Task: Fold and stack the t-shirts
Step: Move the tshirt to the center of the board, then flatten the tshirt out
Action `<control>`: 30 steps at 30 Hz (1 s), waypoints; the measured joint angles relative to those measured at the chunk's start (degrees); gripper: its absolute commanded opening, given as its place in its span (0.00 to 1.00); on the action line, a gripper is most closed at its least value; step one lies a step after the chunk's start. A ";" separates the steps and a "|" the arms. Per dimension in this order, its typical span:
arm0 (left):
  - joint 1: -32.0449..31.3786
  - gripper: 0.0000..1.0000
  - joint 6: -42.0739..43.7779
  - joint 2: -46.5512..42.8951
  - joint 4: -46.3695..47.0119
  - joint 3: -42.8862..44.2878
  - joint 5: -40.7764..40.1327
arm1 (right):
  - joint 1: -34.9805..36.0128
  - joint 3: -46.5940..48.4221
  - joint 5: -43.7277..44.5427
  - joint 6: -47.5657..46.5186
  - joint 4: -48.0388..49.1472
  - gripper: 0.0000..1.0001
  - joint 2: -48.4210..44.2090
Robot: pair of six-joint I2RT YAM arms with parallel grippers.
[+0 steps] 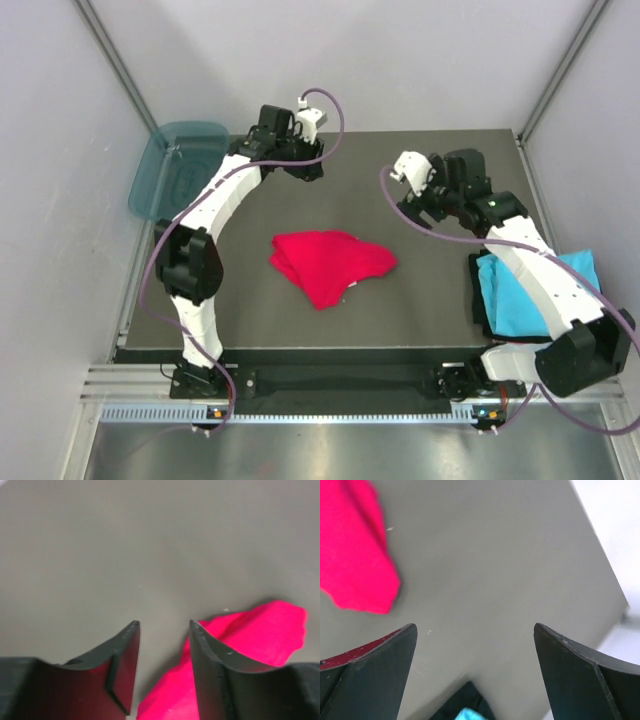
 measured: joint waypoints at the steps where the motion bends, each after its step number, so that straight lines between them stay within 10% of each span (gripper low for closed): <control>1: 0.00 0.51 -0.50 1.79 -0.02 0.59 -0.81 | 0.02 -0.22 -1.53 -1.51 -0.13 1.00 1.14; 16: 9.07 0.51 -0.35 -5.18 -0.79 -2.51 -18.38 | 14.49 -24.63 -17.25 -29.68 19.56 0.84 7.85; 30: 10.27 0.52 -0.63 -7.98 -0.55 -9.68 -19.76 | 16.17 -20.94 -17.81 -37.09 22.80 0.79 17.31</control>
